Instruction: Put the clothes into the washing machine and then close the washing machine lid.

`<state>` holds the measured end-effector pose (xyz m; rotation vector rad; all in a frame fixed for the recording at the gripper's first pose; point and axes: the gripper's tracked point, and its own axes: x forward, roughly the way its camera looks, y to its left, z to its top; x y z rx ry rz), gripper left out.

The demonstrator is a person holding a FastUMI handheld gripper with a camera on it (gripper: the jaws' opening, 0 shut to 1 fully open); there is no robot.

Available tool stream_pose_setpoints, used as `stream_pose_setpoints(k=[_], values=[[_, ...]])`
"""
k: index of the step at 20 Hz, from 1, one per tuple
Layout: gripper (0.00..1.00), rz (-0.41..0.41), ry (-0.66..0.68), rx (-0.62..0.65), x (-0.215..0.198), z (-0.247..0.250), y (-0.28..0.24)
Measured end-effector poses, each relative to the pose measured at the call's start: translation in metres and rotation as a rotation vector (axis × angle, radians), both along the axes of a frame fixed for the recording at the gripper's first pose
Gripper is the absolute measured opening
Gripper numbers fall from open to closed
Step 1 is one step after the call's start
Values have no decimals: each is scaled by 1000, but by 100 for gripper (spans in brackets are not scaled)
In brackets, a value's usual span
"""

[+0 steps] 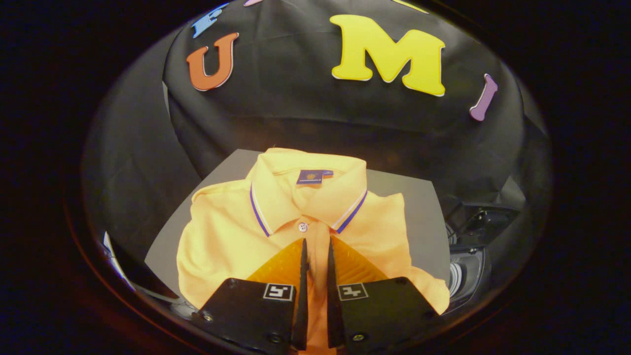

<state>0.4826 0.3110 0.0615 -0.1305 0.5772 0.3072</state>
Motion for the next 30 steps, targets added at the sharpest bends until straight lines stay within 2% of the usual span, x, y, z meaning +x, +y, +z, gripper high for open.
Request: stream_pose_setpoints(k=[2, 4, 8, 12, 16, 20, 23, 30], values=[[12, 39, -2, 82, -2, 3, 0], [8, 74, 5, 137, -8, 5, -5], [7, 138, -13, 221, -27, 15, -16], [7, 196, -85, 311, -51, 49, -35], [7, 206, -186, 339, -81, 92, -72], [7, 168, -296, 349, -121, 135, -124], [7, 84, -372, 376, -150, 168, -173], [7, -95, -517, 291, -200, 213, -283]])
